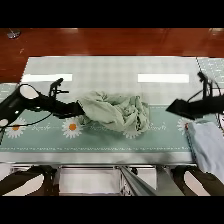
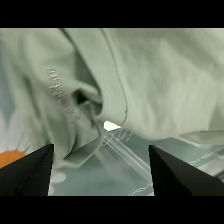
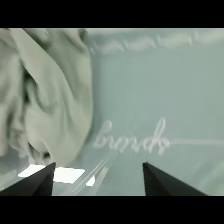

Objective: Fold the shirts.

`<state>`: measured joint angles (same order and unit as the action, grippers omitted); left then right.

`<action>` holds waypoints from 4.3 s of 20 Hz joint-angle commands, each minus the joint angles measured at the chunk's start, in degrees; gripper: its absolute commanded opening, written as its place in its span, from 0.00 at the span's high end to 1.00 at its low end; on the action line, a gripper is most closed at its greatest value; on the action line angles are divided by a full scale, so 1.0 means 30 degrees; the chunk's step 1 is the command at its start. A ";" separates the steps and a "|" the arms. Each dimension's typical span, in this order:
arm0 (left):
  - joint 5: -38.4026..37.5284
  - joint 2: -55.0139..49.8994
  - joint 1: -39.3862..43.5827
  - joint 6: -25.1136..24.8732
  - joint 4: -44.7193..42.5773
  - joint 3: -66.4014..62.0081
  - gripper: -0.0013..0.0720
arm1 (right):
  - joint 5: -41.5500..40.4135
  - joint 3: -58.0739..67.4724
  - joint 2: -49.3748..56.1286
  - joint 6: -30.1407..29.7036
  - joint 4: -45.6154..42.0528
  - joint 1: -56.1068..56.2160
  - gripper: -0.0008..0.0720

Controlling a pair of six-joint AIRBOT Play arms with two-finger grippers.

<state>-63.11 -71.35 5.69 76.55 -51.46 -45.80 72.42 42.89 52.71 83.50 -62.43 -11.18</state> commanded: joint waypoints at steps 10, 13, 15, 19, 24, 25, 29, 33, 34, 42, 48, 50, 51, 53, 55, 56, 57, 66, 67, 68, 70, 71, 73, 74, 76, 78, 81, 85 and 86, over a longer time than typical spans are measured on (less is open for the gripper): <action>0.2120 -0.3439 0.1392 -0.3373 0.3963 -0.1406 0.95 | -0.3330 -0.5989 -0.0729 -0.1071 0.4561 0.1341 0.14; 0.1399 -0.3439 0.1399 -0.3373 0.3963 -0.2178 0.95 | -0.5843 -0.5799 0.1581 -0.1115 0.6608 0.3883 0.14; 0.1319 -0.3446 0.1399 -0.3373 0.3963 -0.2375 0.95 | -0.6652 -0.5224 0.3344 -0.1763 0.8255 0.5253 0.14; 0.1311 -0.3439 0.1399 -0.3366 0.3971 -0.2390 0.95 | -0.7570 -0.3147 0.6812 -0.1938 0.9209 0.7293 0.26; -0.1712 -0.2856 -0.0634 -0.3927 0.4058 -0.5260 0.95 | -0.5173 0.1880 0.7329 -0.1370 0.7104 0.6477 0.95; -0.1814 -0.2288 -0.1246 -0.3927 0.4517 -0.6521 0.95 | -0.4510 0.3796 0.7002 -0.0954 0.6171 0.6098 0.95; -0.1027 0.0270 -0.2674 -0.3832 0.6462 -1.2276 0.95 | -0.1144 1.4382 0.6076 0.0124 0.2878 0.4896 0.95; -0.1137 0.2703 -0.3810 -0.3781 0.6441 -1.7201 0.95 | 0.3169 2.4203 0.4874 0.0007 0.0525 0.4685 0.95; -0.1202 0.3446 -0.4182 -0.3781 0.6433 -1.7857 0.95 | 0.3789 2.5645 0.4269 0.0000 0.0248 0.4692 0.95; -0.7271 0.9289 -0.5530 -0.2754 0.1392 -1.7405 0.95 | 0.6798 2.3496 -0.3096 0.0554 -0.3089 0.4692 0.95; -0.7752 1.2021 -0.3621 -0.1770 0.1297 -0.7089 0.95 | 0.7402 1.4797 -0.5071 0.1319 -0.2637 0.4692 0.95; -0.6841 1.1890 -0.2871 -0.1778 0.1297 -0.2856 0.95 | 0.5938 1.0877 -0.5034 0.1195 -0.2215 0.4692 0.95; -0.5770 1.1664 -0.2535 -0.1792 0.1290 -0.1035 0.95 | 0.4590 0.8998 -0.4962 0.1071 -0.2244 0.4692 0.95; -0.2885 1.0732 -0.2025 -0.1785 0.1297 0.1778 0.95 | 0.1916 0.5989 -0.4065 0.1056 -0.2914 0.4692 0.95; -0.0255 0.8954 -0.1705 -0.1785 0.1297 0.2601 0.95 | -0.0044 0.5020 -0.2164 0.1268 -0.3745 0.4546 0.95; 0.1049 0.7810 -0.1545 -0.1785 0.1311 0.2448 0.95 | -0.1013 0.5115 -0.0816 0.1311 -0.3738 0.4269 0.95; 0.2178 0.6725 -0.1377 -0.1778 0.1304 0.2186 0.95 | -0.1931 0.5326 0.0474 0.1311 -0.3621 0.3942 0.95; -0.0765 -0.2178 -0.0743 -0.1727 0.3220 -0.4903 0.04 | -0.1384 1.1162 1.0236 0.0867 0.3053 0.0656 0.21; -0.2608 -0.2659 -0.1027 -0.1698 0.2120 -0.6098 0.02 | -0.0481 1.1883 1.0295 0.0685 0.3038 0.0036 0.12; -0.4379 -0.2922 -0.1508 -0.0969 0.0525 -0.7213 0.02 | 0.0605 1.2553 1.0244 0.0423 0.2907 -0.0699 0.12; -0.6054 -0.2477 -0.2936 -0.0029 -0.2142 -0.7854 0.02 | 0.3315 1.3274 0.9726 -0.1246 0.2062 -0.2550 0.12; -0.6280 -0.1974 -0.3789 0.0335 -0.2958 -0.7453 0.03 | 0.4401 1.3165 0.9238 -0.1821 0.0678 -0.3453 0.13; -0.5923 -0.0634 -0.5537 0.0663 -0.3060 -0.5136 0.03 | 0.4503 1.1256 0.7628 -0.2288 -0.1559 -0.5486 0.14; -0.5384 0.0117 -0.6222 0.0663 -0.2812 -0.3279 0.03 | 0.3424 0.9530 0.6710 -0.2186 -0.1078 -0.6594 0.14; -0.4204 0.1399 -0.7125 -0.0117 -0.0466 0.0743 0.03 | 0.0750 0.5122 0.4838 -0.2834 0.1778 -0.8327 0.14; -0.3898 0.2302 -0.7526 -0.3359 0.4430 0.4204 0.03 | -0.0583 0.1450 0.3490 -0.4430 0.4007 -0.8743 0.14; -0.1479 0.2565 -0.6725 -0.3796 0.5625 0.7155 0.03 | -0.0860 -0.1428 0.3053 -0.4758 0.4809 -0.8029 0.14; 0.2084 0.2499 -0.3956 -0.4663 0.7635 0.7985 0.03 | -0.1443 -0.2120 0.3053 -0.4845 0.4794 -0.6200 0.14; 0.3235 0.2499 -0.3133 -0.4670 0.8335 0.7985 0.02 | -0.1712 -0.2120 0.3053 -0.4634 0.4714 -0.5676 0.14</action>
<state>-62.59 -64.16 -8.78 64.77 -33.01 -24.34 69.47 38.92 62.41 69.82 -49.28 -31.33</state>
